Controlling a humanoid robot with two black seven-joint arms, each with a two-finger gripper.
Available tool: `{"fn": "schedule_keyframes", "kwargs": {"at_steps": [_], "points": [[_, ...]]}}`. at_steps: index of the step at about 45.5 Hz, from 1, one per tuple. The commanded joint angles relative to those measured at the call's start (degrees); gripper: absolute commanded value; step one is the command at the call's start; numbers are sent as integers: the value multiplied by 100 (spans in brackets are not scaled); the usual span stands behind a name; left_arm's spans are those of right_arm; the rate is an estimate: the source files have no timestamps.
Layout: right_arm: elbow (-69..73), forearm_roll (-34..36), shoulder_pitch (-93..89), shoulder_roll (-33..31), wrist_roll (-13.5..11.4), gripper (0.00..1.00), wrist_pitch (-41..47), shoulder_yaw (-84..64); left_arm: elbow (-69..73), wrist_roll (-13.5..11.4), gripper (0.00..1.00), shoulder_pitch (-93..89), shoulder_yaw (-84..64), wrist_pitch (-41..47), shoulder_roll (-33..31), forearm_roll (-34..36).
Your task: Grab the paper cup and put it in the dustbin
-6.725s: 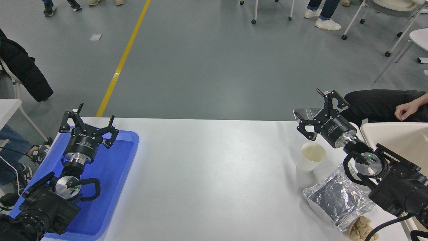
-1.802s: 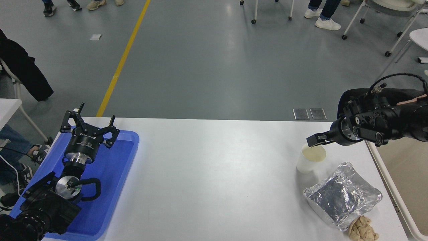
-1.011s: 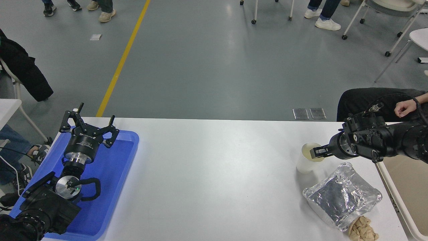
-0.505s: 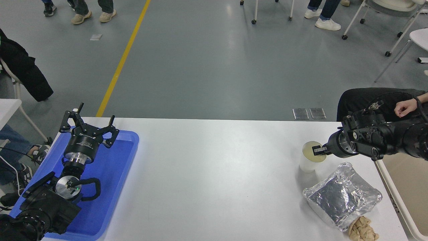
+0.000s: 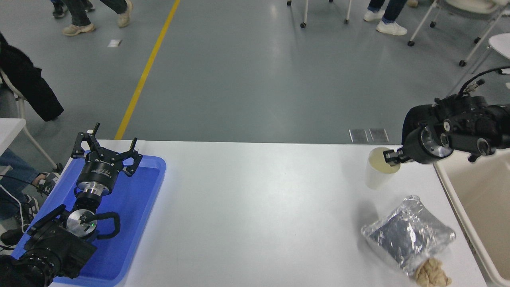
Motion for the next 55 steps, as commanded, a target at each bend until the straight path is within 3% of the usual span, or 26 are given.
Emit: {"fn": "schedule_keyframes", "kwargs": {"at_steps": [1,31,44,55], "points": [[464,3,1555,-272,0,0,794,-420,0,0,100,1,0,0,6,0],[411,-76,2093,-306,-71,0,1119,-1140,0,0,100,1,0,0,6,0],[-880,-612,1267,-1282,-1,0,1128,-1334,0,0,100,1,0,0,6,0],[-2137,-648,64,-2081,17,0,970,-1054,0,-9,100,1,0,0,14,0]]}}
